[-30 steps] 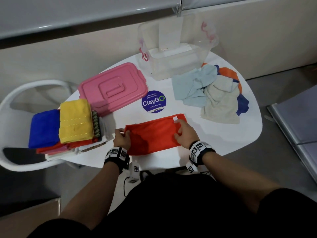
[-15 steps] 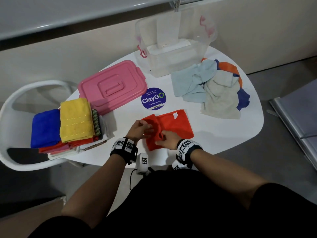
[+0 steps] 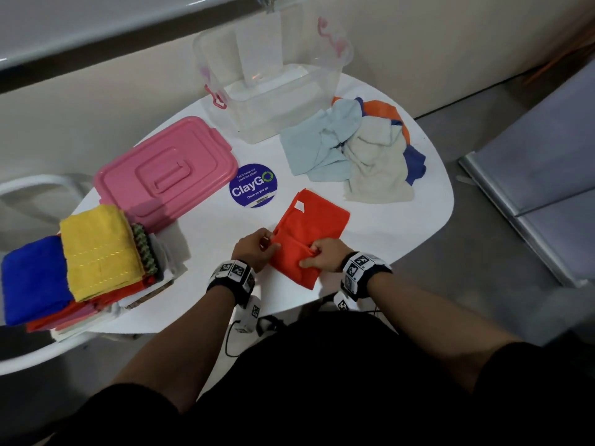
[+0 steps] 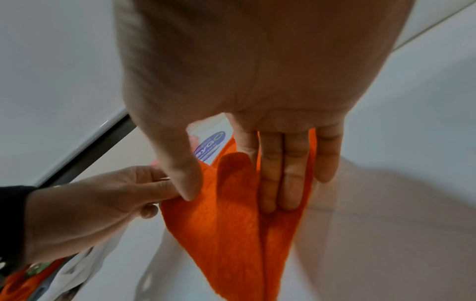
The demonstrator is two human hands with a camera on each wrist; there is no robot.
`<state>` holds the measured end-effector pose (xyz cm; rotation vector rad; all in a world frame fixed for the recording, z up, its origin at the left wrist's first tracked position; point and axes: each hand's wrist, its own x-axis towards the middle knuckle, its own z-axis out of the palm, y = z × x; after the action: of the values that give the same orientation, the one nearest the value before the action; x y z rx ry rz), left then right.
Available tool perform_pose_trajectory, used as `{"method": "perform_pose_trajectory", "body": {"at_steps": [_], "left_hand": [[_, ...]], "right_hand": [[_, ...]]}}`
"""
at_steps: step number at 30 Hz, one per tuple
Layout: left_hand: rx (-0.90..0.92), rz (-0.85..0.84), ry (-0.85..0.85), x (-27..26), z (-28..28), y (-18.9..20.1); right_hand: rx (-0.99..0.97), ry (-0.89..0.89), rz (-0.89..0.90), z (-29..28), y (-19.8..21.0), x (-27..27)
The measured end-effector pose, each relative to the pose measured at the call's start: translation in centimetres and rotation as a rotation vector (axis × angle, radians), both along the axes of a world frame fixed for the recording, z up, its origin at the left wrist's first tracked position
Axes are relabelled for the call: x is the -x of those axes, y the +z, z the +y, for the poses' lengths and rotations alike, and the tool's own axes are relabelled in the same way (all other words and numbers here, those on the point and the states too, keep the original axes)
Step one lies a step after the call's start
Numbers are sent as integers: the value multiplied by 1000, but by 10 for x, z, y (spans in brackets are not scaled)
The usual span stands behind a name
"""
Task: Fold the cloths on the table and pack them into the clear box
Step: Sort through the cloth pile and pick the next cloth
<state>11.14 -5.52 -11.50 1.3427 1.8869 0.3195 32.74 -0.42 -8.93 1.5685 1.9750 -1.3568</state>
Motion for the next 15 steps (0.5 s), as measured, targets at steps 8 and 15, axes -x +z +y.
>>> {"method": "perform_pose_trajectory", "body": {"at_steps": [8,15], "left_hand": [[124,62,39,-2,-1,-8],[65,135,7,-7,2,-4]], "right_hand": [[-171,-145,-4,-3,0,-11],[-221,-58,-189,-5,8,-2]]}}
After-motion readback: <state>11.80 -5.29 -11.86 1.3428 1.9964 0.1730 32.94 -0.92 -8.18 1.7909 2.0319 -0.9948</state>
